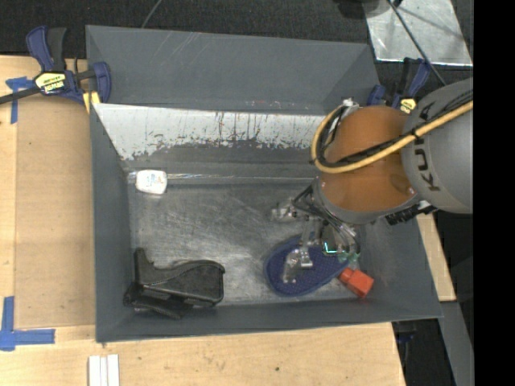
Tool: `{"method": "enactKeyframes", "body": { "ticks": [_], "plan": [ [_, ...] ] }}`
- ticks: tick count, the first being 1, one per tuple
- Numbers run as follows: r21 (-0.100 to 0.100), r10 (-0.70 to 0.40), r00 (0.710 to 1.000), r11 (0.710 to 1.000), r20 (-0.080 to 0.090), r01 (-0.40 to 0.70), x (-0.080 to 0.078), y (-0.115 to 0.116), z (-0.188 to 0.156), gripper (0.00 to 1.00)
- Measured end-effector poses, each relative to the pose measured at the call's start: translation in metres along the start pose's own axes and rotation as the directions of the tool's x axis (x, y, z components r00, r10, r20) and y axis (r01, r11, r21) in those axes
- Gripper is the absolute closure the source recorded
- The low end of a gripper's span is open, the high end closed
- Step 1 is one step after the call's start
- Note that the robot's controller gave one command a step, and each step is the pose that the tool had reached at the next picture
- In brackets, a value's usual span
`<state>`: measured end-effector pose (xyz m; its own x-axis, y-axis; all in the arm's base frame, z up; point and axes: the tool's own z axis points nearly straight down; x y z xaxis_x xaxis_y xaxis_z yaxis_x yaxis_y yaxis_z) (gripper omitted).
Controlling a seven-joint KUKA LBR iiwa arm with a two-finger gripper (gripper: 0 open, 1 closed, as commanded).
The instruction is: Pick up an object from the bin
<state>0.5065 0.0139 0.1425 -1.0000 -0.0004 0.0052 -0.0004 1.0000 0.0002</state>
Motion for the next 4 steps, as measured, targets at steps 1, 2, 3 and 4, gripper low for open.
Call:
{"method": "enactKeyframes", "body": {
  "ticks": [1, 2, 3, 4],
  "plan": [
    [-0.002, -0.066, 0.998, 0.998, 0.011, 0.066, -0.038, -0.041, 0.059, 0.0],
    [0.013, -0.213, 0.977, 0.977, 0.011, 0.213, -0.037, -0.012, 0.064, 0.0],
    [-0.006, 0.06, 0.998, 0.998, 0.006, -0.06, -0.063, -0.06, 0.065, 0.0],
    [0.012, -0.252, 0.968, 0.968, 0.014, 0.252, -0.064, -0.013, 0.064, 0.0]
  ]
}}
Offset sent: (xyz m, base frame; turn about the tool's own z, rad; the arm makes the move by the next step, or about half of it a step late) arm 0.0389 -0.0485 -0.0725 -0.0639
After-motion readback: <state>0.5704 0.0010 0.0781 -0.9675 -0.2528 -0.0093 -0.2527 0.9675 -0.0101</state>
